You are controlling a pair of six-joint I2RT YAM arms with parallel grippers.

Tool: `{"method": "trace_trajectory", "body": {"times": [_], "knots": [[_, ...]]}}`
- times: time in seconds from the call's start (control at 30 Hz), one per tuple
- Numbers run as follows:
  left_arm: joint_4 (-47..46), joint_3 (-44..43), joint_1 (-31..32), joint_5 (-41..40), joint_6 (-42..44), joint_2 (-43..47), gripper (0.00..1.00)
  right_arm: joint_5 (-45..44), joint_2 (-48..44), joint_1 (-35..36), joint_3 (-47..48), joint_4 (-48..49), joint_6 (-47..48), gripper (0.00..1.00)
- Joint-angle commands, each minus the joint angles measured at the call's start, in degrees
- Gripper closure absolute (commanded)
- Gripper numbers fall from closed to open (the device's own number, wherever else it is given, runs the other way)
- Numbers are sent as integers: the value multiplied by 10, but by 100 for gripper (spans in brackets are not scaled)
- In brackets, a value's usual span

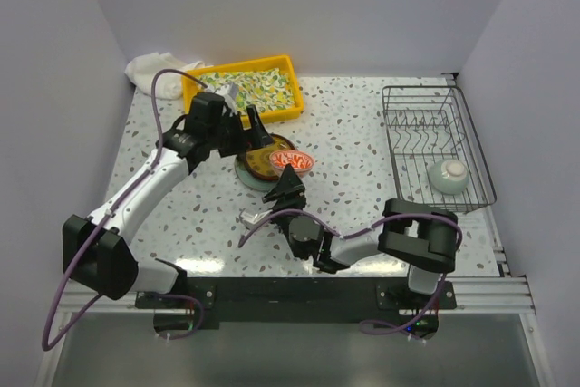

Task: Unload the mixed dishes from the dish rack
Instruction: Place the bowl at the center of the board.

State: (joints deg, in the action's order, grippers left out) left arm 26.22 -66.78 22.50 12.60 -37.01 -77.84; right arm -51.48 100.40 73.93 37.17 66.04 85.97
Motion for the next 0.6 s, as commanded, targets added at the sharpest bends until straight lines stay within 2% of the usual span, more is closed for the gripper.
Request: {"method": "trace_trajectory", "body": {"times": [0.0, 0.2, 0.33, 0.57], "knots": [[22, -32, -4, 48, -10, -21, 6, -1, 18, 10, 40, 253, 98, 89], [52, -49, -4, 97, -1, -64, 15, 2, 47, 19, 51, 269, 118, 88], [95, -65, -4, 103, 23, -95, 19, -1, 55, 26, 52, 269, 118, 88], [110, -55, -4, 116, 35, -115, 37, -5, 64, 30, 52, 269, 114, 87]]}}
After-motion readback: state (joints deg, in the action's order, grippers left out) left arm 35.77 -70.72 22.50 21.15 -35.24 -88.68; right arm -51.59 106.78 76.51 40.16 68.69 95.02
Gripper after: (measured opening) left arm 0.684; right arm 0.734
